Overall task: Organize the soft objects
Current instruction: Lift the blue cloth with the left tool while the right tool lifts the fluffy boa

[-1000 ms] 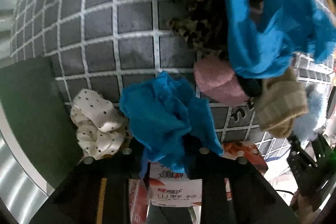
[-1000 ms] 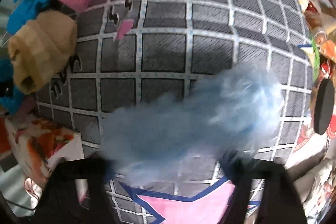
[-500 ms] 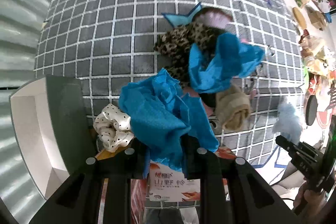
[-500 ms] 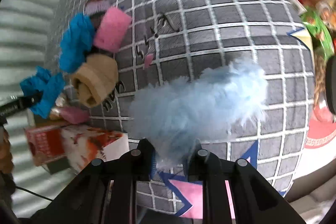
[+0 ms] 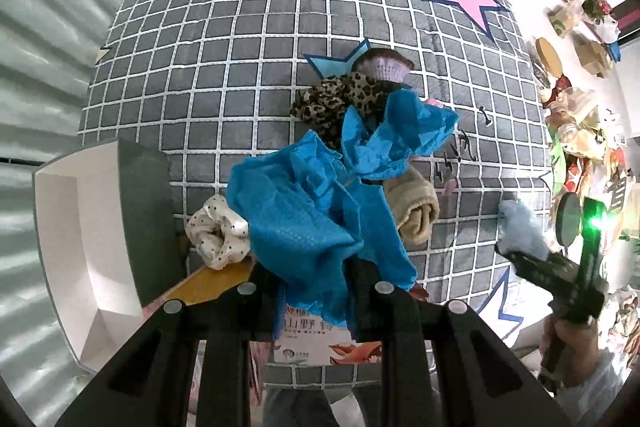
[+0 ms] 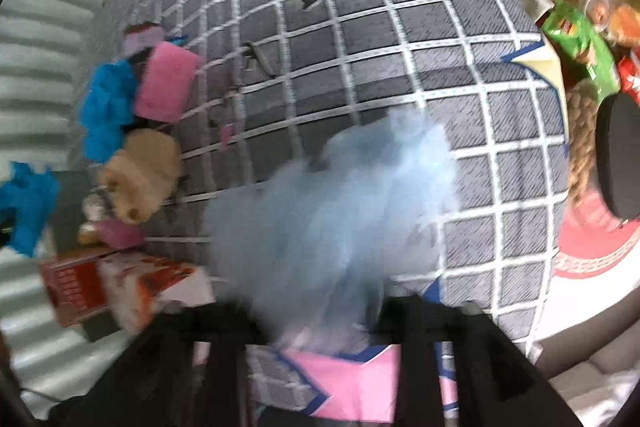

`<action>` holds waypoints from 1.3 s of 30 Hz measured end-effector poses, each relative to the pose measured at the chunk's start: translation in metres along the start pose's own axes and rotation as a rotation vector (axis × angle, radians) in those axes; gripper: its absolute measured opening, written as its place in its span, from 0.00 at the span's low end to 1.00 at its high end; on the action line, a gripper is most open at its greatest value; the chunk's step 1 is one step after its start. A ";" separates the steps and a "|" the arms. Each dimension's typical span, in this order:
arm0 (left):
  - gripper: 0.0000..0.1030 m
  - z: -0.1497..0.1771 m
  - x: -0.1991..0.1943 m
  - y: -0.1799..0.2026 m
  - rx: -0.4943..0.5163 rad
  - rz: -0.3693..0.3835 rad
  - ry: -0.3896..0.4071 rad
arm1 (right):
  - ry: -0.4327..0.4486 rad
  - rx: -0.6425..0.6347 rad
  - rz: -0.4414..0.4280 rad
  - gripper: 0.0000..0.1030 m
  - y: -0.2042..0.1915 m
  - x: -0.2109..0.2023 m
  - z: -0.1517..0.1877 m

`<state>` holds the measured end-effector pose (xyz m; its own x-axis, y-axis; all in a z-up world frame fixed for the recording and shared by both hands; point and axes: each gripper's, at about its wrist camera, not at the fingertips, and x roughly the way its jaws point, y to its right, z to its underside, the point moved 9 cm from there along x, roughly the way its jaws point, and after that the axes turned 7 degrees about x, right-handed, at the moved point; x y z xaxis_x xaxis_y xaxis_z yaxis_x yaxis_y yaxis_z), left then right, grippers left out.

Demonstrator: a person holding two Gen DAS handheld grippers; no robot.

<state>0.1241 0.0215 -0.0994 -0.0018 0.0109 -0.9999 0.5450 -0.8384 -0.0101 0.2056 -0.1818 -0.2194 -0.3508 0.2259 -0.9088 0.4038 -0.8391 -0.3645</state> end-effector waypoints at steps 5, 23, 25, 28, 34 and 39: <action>0.24 0.010 -0.013 0.008 0.003 0.000 0.006 | 0.012 0.107 -0.111 0.77 0.002 -0.003 -0.018; 0.24 0.030 -0.026 0.016 0.020 -0.050 0.007 | 0.102 0.051 0.040 0.29 -0.015 0.008 -0.088; 0.24 0.029 -0.026 0.015 0.012 -0.053 0.012 | 0.120 0.033 0.024 0.28 -0.017 -0.005 -0.092; 0.24 0.028 -0.025 0.020 0.015 -0.050 0.016 | 0.152 -0.008 -0.003 0.26 -0.026 -0.027 -0.098; 0.25 0.028 -0.025 0.037 0.059 -0.044 0.020 | 0.197 -0.047 -0.038 0.26 -0.042 -0.048 -0.081; 0.25 0.028 -0.030 0.038 0.064 -0.042 0.024 | 0.213 -0.036 -0.044 0.72 -0.033 -0.052 -0.082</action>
<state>0.1213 -0.0259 -0.0704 -0.0033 0.0590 -0.9983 0.4905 -0.8698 -0.0531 0.2802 -0.1252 -0.1768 -0.1841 0.3648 -0.9127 0.4228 -0.8089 -0.4086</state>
